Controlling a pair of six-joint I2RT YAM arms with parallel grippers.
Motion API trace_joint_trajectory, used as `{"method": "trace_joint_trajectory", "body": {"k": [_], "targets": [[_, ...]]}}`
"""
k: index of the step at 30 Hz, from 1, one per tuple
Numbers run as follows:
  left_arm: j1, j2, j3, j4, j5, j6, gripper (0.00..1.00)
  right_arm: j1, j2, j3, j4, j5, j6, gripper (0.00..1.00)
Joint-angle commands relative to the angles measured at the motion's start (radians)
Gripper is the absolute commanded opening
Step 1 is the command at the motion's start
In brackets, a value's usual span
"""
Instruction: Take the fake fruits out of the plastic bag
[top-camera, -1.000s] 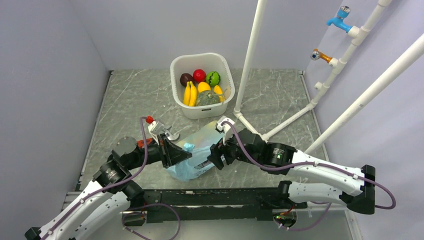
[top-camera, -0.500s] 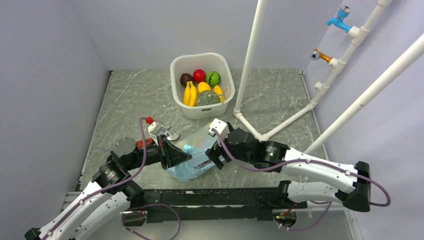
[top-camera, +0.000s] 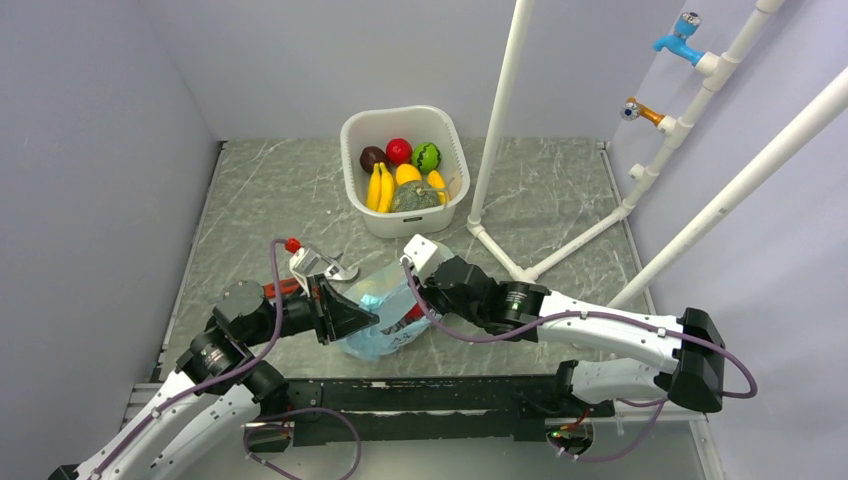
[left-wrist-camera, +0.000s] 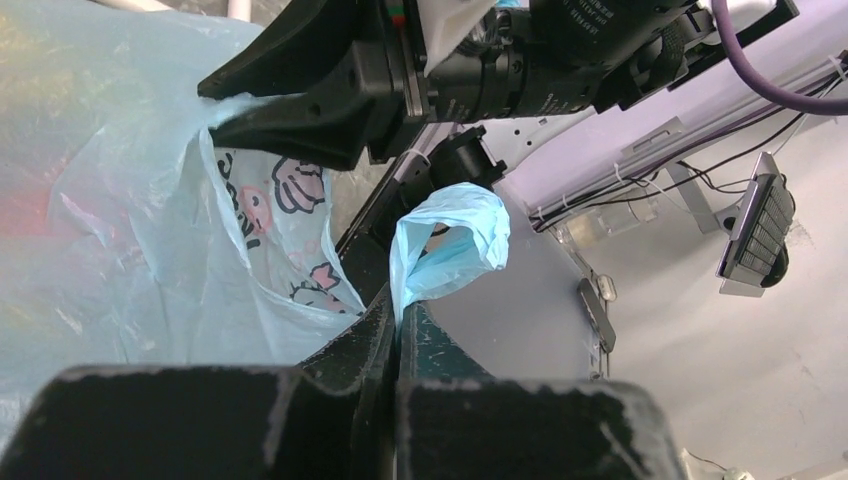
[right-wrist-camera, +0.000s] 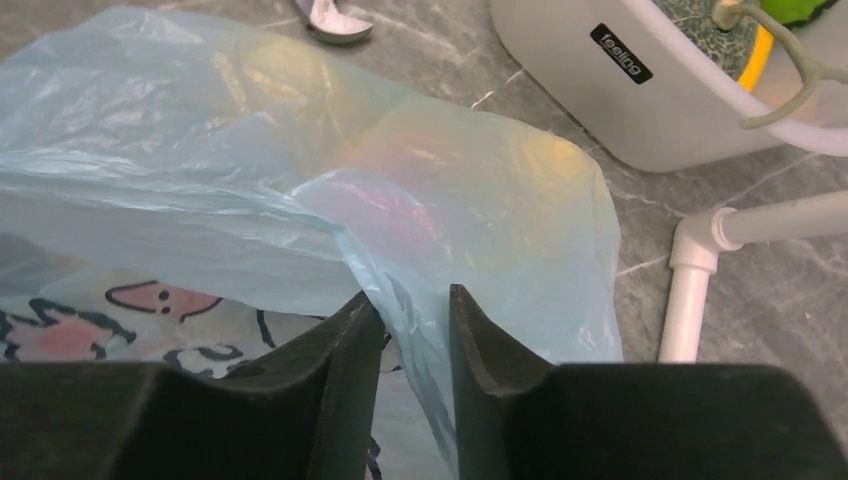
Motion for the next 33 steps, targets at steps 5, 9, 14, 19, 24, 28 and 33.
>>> {"method": "trace_joint_trajectory", "body": {"k": [5,9,14,19,24,28,33], "targets": [[-0.004,-0.052,0.024,-0.055,-0.016,-0.064,0.03,0.0,-0.019,0.054,0.253,0.148,0.086,0.03],[-0.005,-0.042,0.009,-0.074,-0.009,-0.068,0.05,-0.001,-0.003,0.111,0.329,0.12,0.099,0.0],[-0.005,-0.04,0.046,-0.162,-0.02,-0.03,0.48,-0.001,0.03,0.145,0.327,0.073,0.099,0.0],[-0.005,-0.063,0.213,-0.357,-0.132,0.078,0.96,-0.002,-0.013,0.084,0.371,-0.019,0.104,0.0],[-0.004,0.088,0.436,-0.511,-0.249,0.203,0.99,-0.001,-0.039,0.073,0.329,-0.076,0.109,0.0],[-0.004,0.243,0.569,-0.573,-0.304,0.282,0.98,-0.001,-0.056,0.063,0.309,-0.087,0.132,0.0],[-0.005,0.387,0.57,-0.485,-0.222,0.331,0.97,-0.002,-0.094,0.057,0.307,-0.094,0.142,0.0]]}}
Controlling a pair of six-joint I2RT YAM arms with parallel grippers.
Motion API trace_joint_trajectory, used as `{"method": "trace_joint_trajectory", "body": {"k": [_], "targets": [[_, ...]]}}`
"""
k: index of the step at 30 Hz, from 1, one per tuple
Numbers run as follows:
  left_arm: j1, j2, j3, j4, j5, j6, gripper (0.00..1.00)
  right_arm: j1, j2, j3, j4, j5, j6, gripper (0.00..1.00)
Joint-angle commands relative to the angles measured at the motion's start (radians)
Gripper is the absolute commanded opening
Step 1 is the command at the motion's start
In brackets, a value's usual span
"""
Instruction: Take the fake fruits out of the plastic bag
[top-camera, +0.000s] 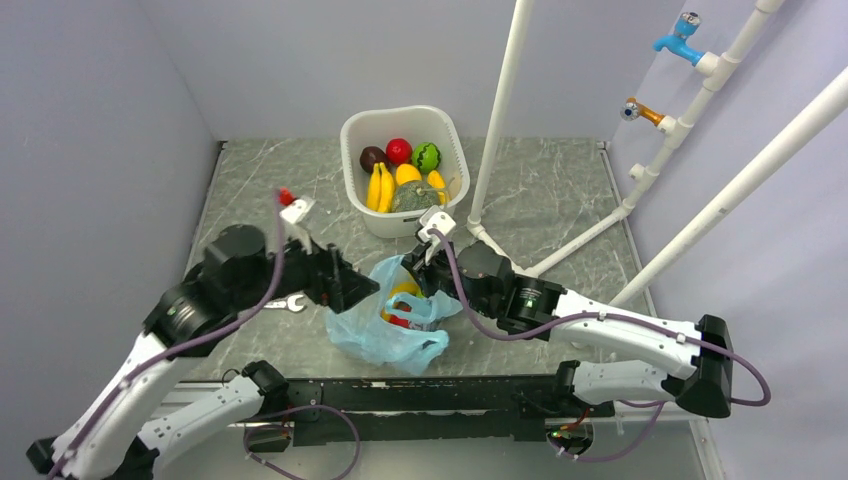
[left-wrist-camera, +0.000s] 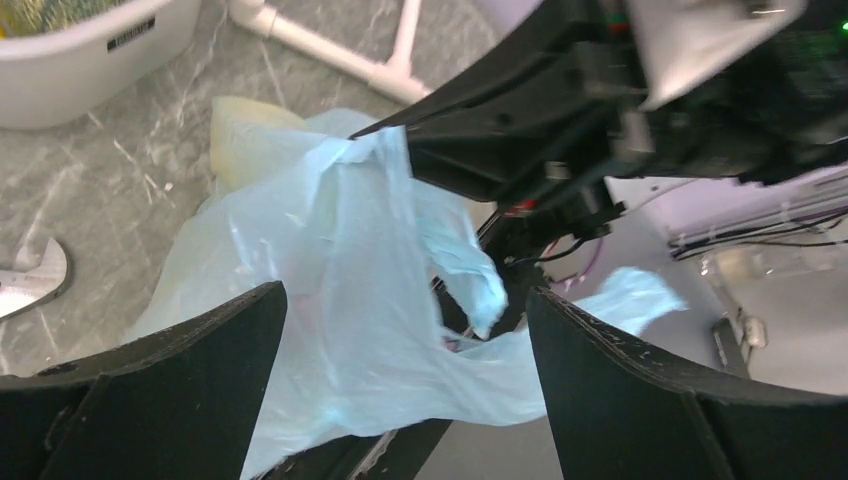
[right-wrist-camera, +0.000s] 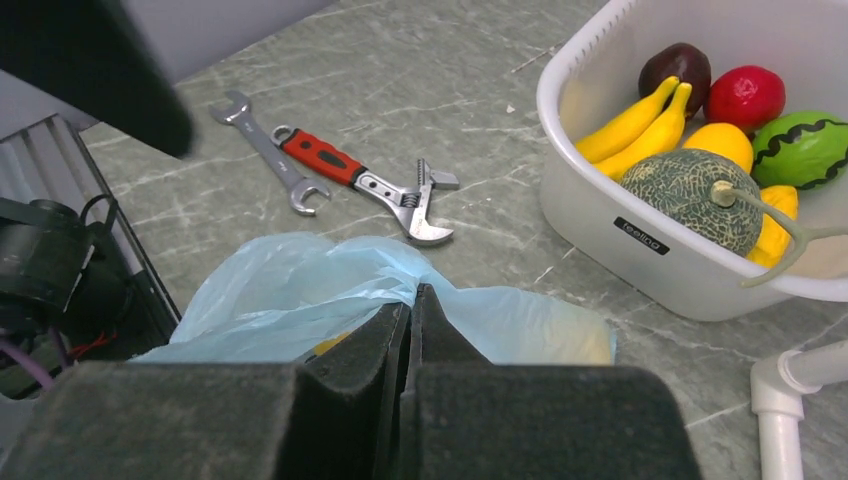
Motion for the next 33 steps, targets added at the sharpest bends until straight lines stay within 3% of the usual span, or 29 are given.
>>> {"method": "trace_joint_trajectory", "body": {"k": [1,7,16,24,31,33], "targets": [[-0.003,0.116,-0.009,0.02,0.044,0.083,0.96,-0.002,-0.06,0.003,0.023,-0.026,0.025,0.0],[-0.003,0.184,-0.053,0.099,0.054,0.064,0.9,-0.002,-0.079,0.003,0.015,-0.047,0.024,0.0],[-0.027,0.228,-0.069,0.195,0.101,0.02,0.99,-0.002,-0.044,0.019,0.009,-0.074,0.033,0.0],[-0.039,0.175,-0.12,0.236,0.074,-0.01,0.99,-0.002,-0.033,0.013,0.013,-0.097,0.059,0.02],[-0.039,0.219,-0.15,0.215,0.004,0.001,0.55,-0.002,-0.06,0.027,-0.006,-0.12,0.111,0.17],[-0.04,0.243,-0.153,0.204,-0.008,0.013,0.37,-0.002,-0.062,0.052,-0.065,-0.11,0.139,0.22]]}}
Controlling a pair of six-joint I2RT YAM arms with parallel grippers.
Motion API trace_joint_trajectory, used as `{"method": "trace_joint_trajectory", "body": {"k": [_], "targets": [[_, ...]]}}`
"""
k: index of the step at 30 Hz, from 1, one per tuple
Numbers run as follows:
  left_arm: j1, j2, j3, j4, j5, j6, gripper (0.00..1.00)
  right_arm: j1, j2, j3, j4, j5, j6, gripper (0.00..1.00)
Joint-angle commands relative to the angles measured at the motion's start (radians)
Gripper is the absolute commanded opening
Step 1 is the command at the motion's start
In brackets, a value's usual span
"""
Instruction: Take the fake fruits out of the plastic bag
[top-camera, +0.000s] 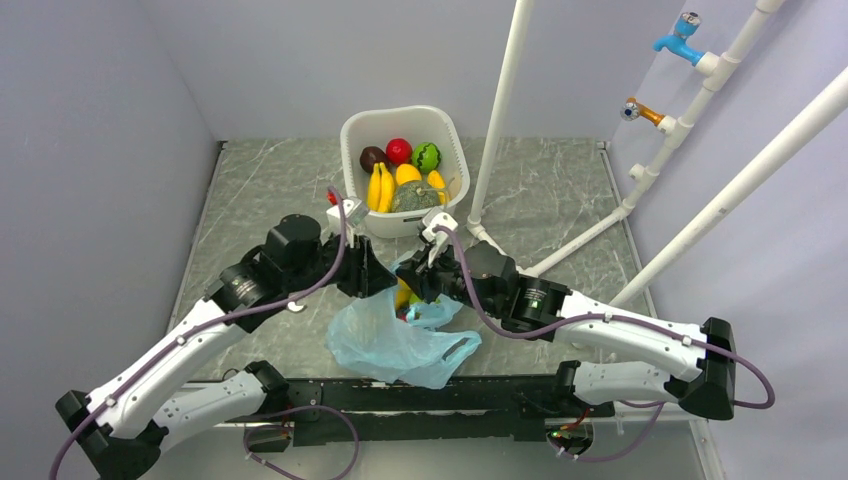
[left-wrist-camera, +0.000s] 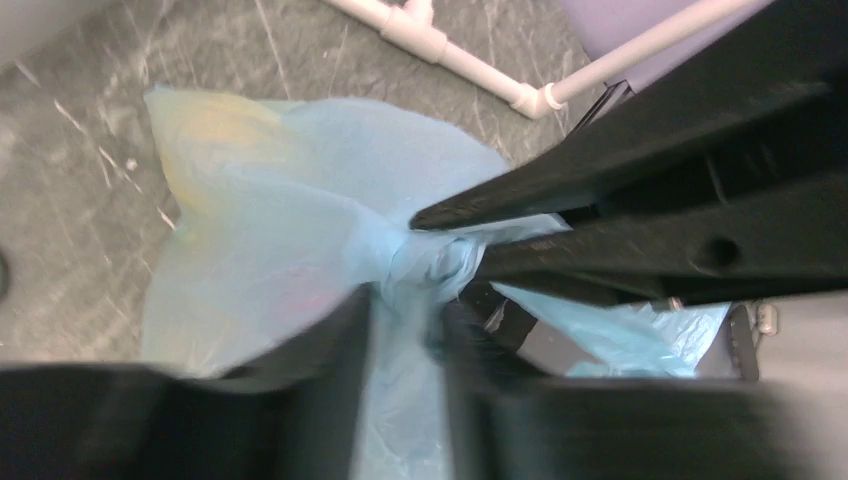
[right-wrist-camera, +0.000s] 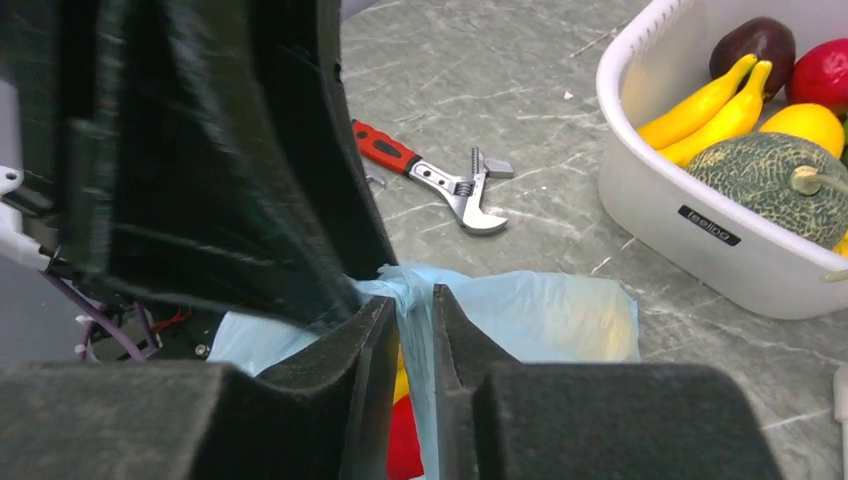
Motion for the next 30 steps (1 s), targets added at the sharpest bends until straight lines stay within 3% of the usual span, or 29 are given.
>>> {"method": "trace_joint_trajectory", "body": {"k": [1,3,8,14,17,25,30], "targets": [[-0.006,0.045,-0.018,0.009,-0.042,0.028,0.24,-0.002,-0.029,0.07,-0.077,-0.01,0.075,0.24],[-0.006,0.037,-0.025,0.005,-0.05,0.04,0.11,-0.001,-0.028,0.1,-0.169,0.005,0.106,0.34],[-0.005,-0.013,-0.051,0.021,-0.029,0.061,0.04,0.009,-0.083,0.115,-0.384,0.033,0.203,0.66],[-0.006,-0.079,-0.111,0.068,-0.014,0.043,0.0,0.097,-0.139,0.137,-0.632,0.266,0.281,0.86],[-0.005,-0.086,-0.108,0.064,-0.009,0.037,0.0,0.119,-0.109,0.153,-0.705,0.346,0.308,0.9],[-0.005,-0.08,-0.101,0.061,-0.007,0.023,0.0,0.182,-0.059,0.129,-0.577,0.281,0.344,0.94],[-0.006,-0.088,-0.1,0.055,-0.027,0.022,0.0,0.224,-0.033,0.068,-0.663,0.495,0.571,0.94]]}}
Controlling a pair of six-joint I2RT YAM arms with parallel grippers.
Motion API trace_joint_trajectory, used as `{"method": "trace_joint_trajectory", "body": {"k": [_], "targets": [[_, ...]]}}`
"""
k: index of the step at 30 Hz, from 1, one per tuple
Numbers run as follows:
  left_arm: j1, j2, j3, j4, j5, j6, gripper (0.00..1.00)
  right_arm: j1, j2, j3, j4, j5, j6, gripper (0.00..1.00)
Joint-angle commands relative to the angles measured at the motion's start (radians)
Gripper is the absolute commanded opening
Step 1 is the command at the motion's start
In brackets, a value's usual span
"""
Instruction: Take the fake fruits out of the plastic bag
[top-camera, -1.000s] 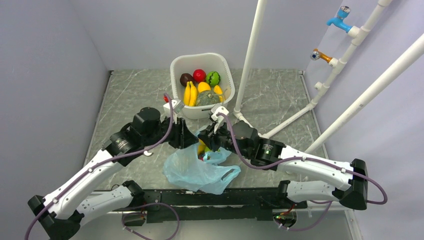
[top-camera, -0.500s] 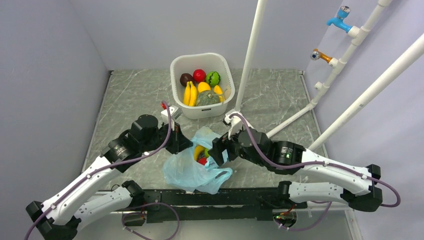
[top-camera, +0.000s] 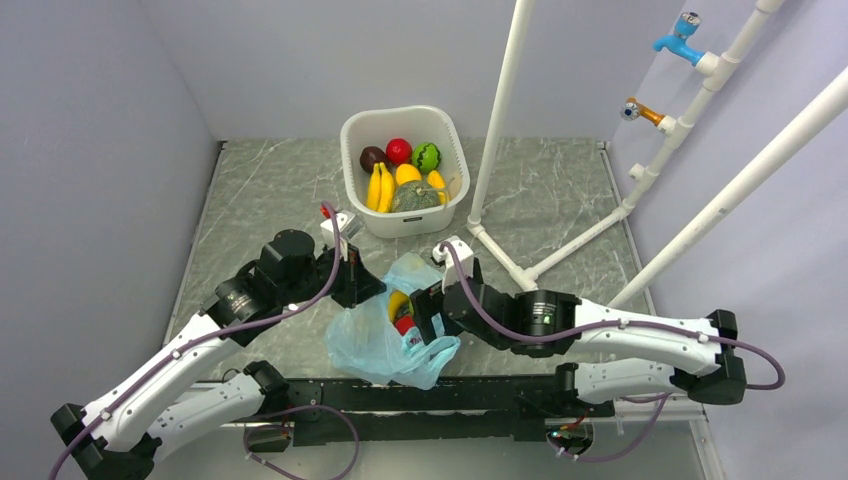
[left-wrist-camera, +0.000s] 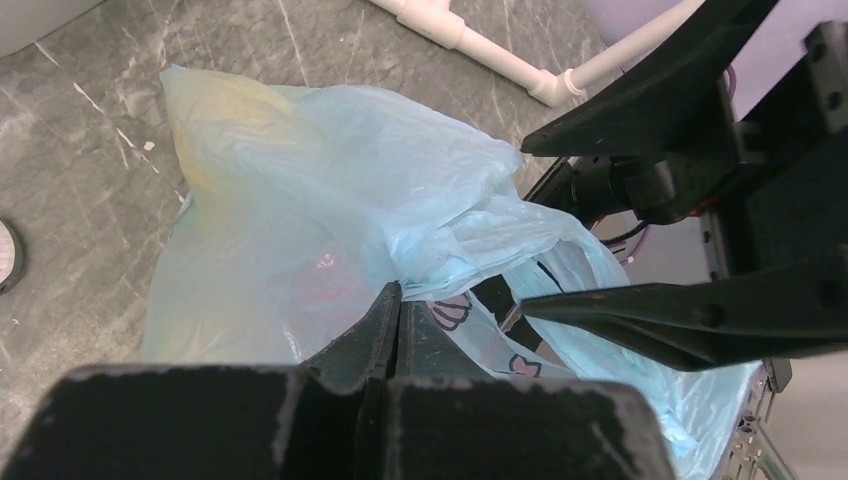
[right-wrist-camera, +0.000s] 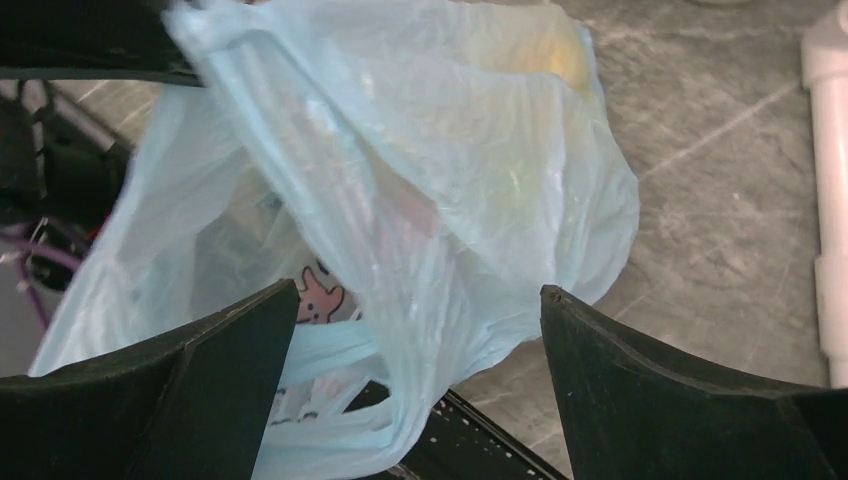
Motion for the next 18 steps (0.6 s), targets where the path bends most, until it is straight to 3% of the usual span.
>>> {"method": "trace_joint_trajectory", "body": {"k": [1,4,6,10,13,16,18], "targets": [[-0.004,-0.014,0.015,0.029,-0.006,-0.002,0.0,0.032,-0.012,-0.091,-0.041,0.21,0.213,0.94],[-0.004,-0.032,0.013,0.012,-0.032,0.003,0.0,0.033,-0.046,-0.179,-0.022,0.227,0.256,0.95],[-0.004,-0.051,0.01,-0.002,-0.046,0.006,0.0,0.032,-0.058,-0.221,-0.017,0.239,0.283,0.89],[-0.004,-0.095,-0.001,-0.039,-0.172,-0.015,0.0,0.027,-0.102,-0.28,0.022,0.238,0.314,0.56],[-0.003,-0.132,-0.001,-0.057,-0.256,-0.025,0.0,-0.007,-0.132,-0.31,0.008,0.27,0.34,0.4],[-0.003,-0.148,0.014,-0.076,-0.288,-0.022,0.0,-0.111,-0.163,-0.32,-0.022,0.285,0.333,0.19],[-0.002,-0.137,0.034,-0.1,-0.335,-0.007,0.0,-0.22,-0.194,-0.326,0.011,0.241,0.273,0.13]]}}
